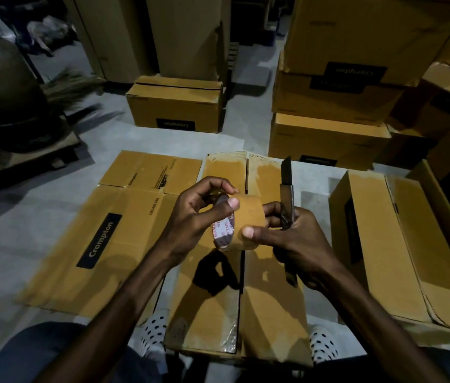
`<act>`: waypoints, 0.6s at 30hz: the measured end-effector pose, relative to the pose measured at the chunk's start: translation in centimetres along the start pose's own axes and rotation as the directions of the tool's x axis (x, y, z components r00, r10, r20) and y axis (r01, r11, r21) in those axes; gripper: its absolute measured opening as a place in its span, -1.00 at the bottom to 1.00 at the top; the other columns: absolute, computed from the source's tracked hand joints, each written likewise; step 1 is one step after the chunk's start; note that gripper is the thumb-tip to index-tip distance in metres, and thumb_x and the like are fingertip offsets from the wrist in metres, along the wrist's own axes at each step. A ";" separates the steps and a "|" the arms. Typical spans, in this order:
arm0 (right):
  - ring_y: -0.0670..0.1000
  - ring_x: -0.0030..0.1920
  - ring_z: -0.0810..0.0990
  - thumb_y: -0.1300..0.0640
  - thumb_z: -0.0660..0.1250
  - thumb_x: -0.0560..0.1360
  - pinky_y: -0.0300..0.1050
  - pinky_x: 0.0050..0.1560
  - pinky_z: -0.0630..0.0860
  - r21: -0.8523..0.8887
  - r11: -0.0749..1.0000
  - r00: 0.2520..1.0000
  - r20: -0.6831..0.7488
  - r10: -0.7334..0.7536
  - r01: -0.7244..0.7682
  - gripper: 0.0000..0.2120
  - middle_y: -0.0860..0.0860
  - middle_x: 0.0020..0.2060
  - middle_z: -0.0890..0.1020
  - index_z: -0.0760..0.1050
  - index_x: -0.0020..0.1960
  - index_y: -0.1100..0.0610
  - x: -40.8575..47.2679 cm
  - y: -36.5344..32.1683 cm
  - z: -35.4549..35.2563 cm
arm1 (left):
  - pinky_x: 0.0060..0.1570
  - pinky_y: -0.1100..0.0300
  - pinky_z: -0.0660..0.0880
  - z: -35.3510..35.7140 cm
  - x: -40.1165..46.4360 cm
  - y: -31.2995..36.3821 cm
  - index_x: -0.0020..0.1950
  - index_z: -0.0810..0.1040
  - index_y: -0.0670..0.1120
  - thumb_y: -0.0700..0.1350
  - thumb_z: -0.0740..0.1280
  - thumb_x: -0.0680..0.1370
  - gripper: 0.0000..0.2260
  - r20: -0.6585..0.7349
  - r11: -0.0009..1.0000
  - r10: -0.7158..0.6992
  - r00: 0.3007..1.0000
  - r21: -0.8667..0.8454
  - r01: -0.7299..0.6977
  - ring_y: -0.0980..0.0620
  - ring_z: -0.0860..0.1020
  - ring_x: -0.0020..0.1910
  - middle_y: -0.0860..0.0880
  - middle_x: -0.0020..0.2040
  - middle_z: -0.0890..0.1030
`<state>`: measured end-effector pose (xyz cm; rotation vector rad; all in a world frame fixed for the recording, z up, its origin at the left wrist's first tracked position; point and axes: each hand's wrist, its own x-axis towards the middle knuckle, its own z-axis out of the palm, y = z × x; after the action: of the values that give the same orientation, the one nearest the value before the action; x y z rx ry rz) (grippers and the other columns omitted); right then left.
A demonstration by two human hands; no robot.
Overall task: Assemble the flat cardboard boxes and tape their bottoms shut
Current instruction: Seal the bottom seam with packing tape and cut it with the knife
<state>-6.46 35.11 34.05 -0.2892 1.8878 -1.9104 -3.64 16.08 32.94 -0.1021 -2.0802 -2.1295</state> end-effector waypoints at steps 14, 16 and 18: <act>-0.12 -0.60 0.26 0.21 0.48 0.33 -0.27 -0.58 0.17 0.162 0.977 0.984 0.129 0.121 -0.141 -0.65 0.07 -0.28 0.66 0.57 0.08 0.29 -0.4 0.5 0.0 | -0.12 0.28 0.51 0.2 0.4 -0.7 -0.12 0.53 -0.18 -0.10 0.40 0.35 -0.79 0.003 0.999 0.037 0.999 -0.018 -0.037 0.09 0.59 0.09 -0.09 0.04 0.63; -0.12 -0.60 0.23 0.26 0.43 0.40 -0.25 -0.56 0.13 0.196 0.968 0.982 0.142 0.128 -0.155 -0.71 -0.01 -0.37 0.62 0.57 0.12 0.26 -0.5 0.4 0.0 | -0.04 0.23 0.52 0.1 0.3 -0.7 -0.08 0.56 -0.20 -0.07 0.40 0.39 -0.78 0.013 0.998 0.066 0.998 -0.023 -0.066 0.04 0.59 0.15 -0.11 0.07 0.64; -0.11 -0.59 0.19 0.26 0.40 0.46 -0.17 -0.51 0.05 0.238 0.957 0.981 0.142 0.132 -0.163 -0.86 -0.02 -0.38 0.57 0.63 -0.01 0.12 -0.4 0.3 0.0 | 0.02 0.19 0.54 0.0 0.3 -0.7 -0.04 0.60 -0.18 -0.08 0.41 0.43 -0.80 0.029 0.995 0.094 0.995 -0.018 -0.093 -0.01 0.59 0.19 -0.12 0.09 0.65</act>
<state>-6.01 35.31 33.78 -0.1781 1.5253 -1.9525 -4.09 16.03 32.30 -0.2299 -2.0312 -2.1038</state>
